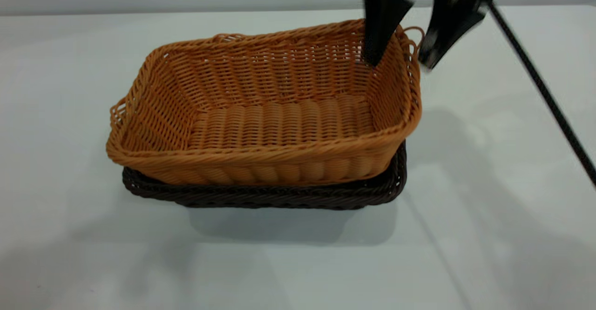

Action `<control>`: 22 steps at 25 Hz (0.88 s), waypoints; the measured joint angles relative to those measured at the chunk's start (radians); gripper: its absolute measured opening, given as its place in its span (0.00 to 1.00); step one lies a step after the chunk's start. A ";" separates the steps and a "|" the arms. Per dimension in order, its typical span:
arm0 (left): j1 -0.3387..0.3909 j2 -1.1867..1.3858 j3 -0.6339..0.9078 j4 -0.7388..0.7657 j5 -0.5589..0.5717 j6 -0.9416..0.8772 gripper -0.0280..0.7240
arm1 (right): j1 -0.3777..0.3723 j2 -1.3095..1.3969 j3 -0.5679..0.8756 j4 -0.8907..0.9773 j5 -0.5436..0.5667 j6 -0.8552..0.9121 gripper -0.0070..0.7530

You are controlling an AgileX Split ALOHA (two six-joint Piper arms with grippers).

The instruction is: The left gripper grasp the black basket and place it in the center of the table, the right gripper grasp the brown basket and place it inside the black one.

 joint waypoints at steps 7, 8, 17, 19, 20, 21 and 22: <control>0.000 -0.183 0.001 0.000 0.075 -0.174 0.45 | 0.000 -0.153 -0.008 -0.127 0.014 0.110 0.74; 0.000 -0.215 0.001 0.000 0.075 -0.213 0.45 | 0.000 -0.188 -0.008 -0.123 0.015 0.117 0.74; 0.000 -0.472 0.001 0.156 0.075 -0.767 0.45 | 0.000 -0.619 0.118 -0.060 0.034 0.129 0.74; 0.000 -0.525 0.002 0.216 0.075 -0.855 0.45 | 0.000 -0.736 0.189 -0.072 0.040 0.128 0.74; 0.000 -0.547 0.012 0.243 0.075 -0.883 0.45 | 0.000 -0.784 0.230 -0.081 0.042 0.127 0.74; 0.000 -0.574 0.032 0.263 0.075 -0.899 0.45 | 0.000 -0.842 0.271 -0.090 0.045 0.127 0.74; 0.000 -0.601 0.056 0.275 0.075 -0.906 0.45 | 0.000 -0.898 0.306 -0.099 0.047 0.130 0.74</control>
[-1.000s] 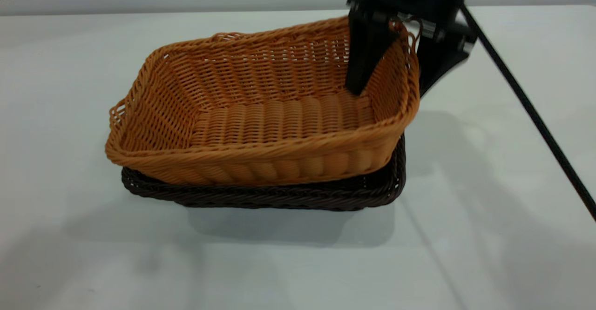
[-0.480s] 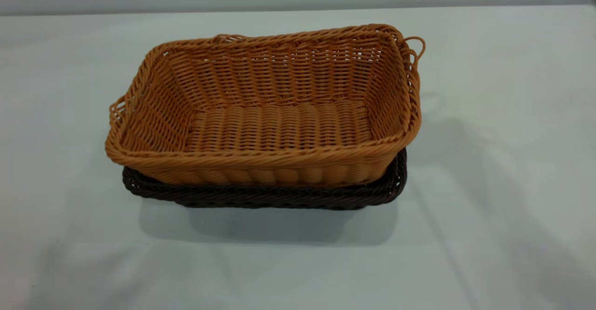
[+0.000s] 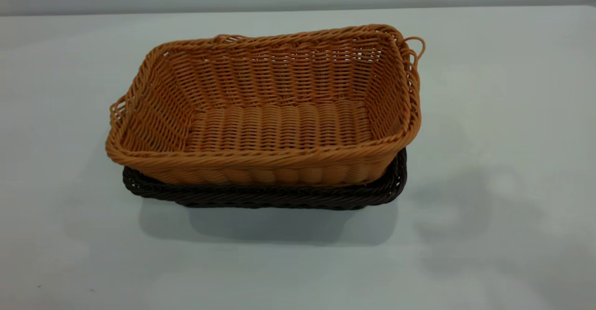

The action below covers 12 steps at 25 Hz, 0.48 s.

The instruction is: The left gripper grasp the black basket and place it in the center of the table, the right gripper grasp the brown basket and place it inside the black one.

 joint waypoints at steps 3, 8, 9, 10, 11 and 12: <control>0.000 -0.073 0.134 0.022 0.000 -0.010 0.43 | 0.000 -0.147 0.129 -0.009 0.005 0.029 0.74; 0.000 -0.193 0.404 0.070 0.001 -0.031 0.45 | 0.000 -0.365 0.359 -0.017 0.007 0.066 0.74; 0.000 -0.214 0.462 0.072 0.001 -0.045 0.45 | 0.000 -0.401 0.408 -0.021 0.007 0.068 0.74; 0.000 -0.240 0.520 0.073 0.001 -0.061 0.45 | 0.000 -0.446 0.456 -0.026 0.007 0.069 0.74; 0.000 -0.266 0.566 0.073 0.001 -0.074 0.45 | 0.000 -0.490 0.495 -0.036 0.006 0.069 0.74; 0.000 -0.288 0.622 0.074 0.001 -0.088 0.45 | 0.000 -0.528 0.539 -0.049 0.000 0.068 0.74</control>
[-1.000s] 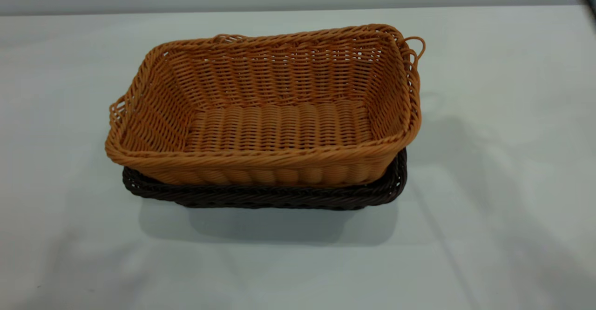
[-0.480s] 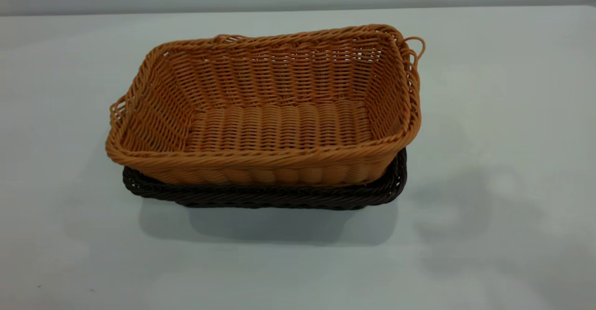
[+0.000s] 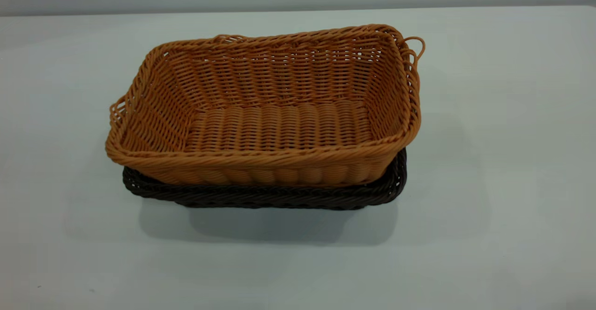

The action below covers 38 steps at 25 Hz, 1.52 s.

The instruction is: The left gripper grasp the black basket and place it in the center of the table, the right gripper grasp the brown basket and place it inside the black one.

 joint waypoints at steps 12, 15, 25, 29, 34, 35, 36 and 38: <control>0.000 -0.254 0.317 -0.012 -0.011 -0.055 0.45 | 0.000 -0.402 0.297 -0.104 -0.111 0.003 0.74; 0.000 -0.290 0.340 -0.036 -0.037 -0.059 0.45 | 0.000 -0.450 0.297 -0.090 -0.112 0.003 0.74; 0.000 -0.299 0.341 -0.057 -0.049 -0.061 0.45 | -0.001 -0.479 0.297 -0.085 -0.112 0.005 0.74; 0.012 -0.307 0.341 -0.058 -0.049 -0.061 0.45 | -0.108 -0.566 0.297 -0.079 -0.112 0.005 0.74; 0.119 -0.342 0.344 -0.060 -0.050 -0.062 0.45 | -0.264 -0.734 0.297 -0.078 -0.109 0.005 0.74; 0.149 -0.357 0.344 -0.060 -0.050 -0.062 0.45 | -0.279 -0.738 0.296 -0.077 -0.102 0.005 0.74; 0.174 -0.372 0.344 -0.060 -0.050 -0.062 0.45 | -0.282 -0.738 0.296 -0.072 -0.099 0.006 0.74; 0.234 -0.417 0.344 -0.060 -0.050 -0.062 0.45 | -0.282 -0.738 0.296 -0.067 -0.099 0.006 0.73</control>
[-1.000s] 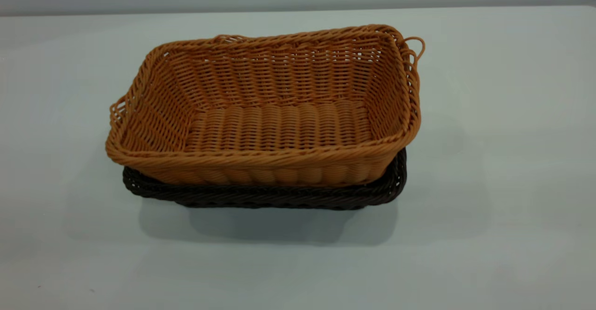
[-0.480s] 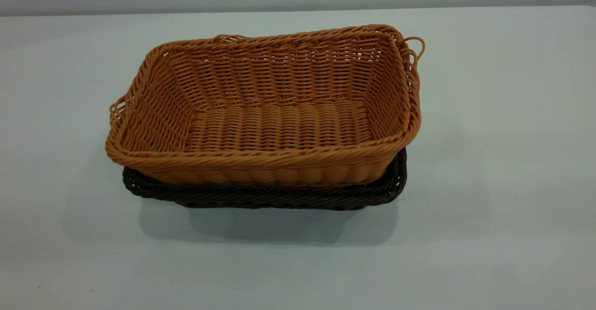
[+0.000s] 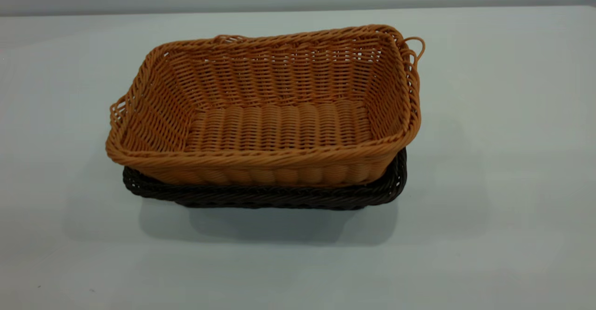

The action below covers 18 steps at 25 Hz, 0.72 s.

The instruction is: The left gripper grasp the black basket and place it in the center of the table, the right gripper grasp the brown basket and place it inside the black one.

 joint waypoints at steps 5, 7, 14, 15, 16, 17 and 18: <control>0.111 -0.023 0.000 -0.002 0.001 0.000 0.45 | 0.000 0.000 0.000 0.009 0.000 0.000 0.71; 0.123 -0.023 0.000 -0.002 0.001 0.000 0.45 | 0.000 0.000 0.000 0.009 0.000 0.000 0.71; 0.122 -0.023 0.000 -0.002 0.001 0.000 0.45 | 0.000 0.000 0.000 0.011 0.000 0.000 0.71; 0.122 -0.023 0.000 -0.002 0.001 0.000 0.45 | 0.000 0.000 0.000 0.011 0.000 0.000 0.71; 0.122 -0.023 0.000 -0.002 0.001 0.000 0.45 | 0.000 0.000 0.000 0.011 0.000 0.000 0.71; 0.122 -0.023 0.000 -0.002 0.001 0.000 0.45 | 0.000 0.000 0.000 0.011 0.000 0.000 0.71; 0.122 -0.023 0.000 -0.002 0.001 0.000 0.45 | 0.000 0.000 0.000 0.011 0.000 0.000 0.71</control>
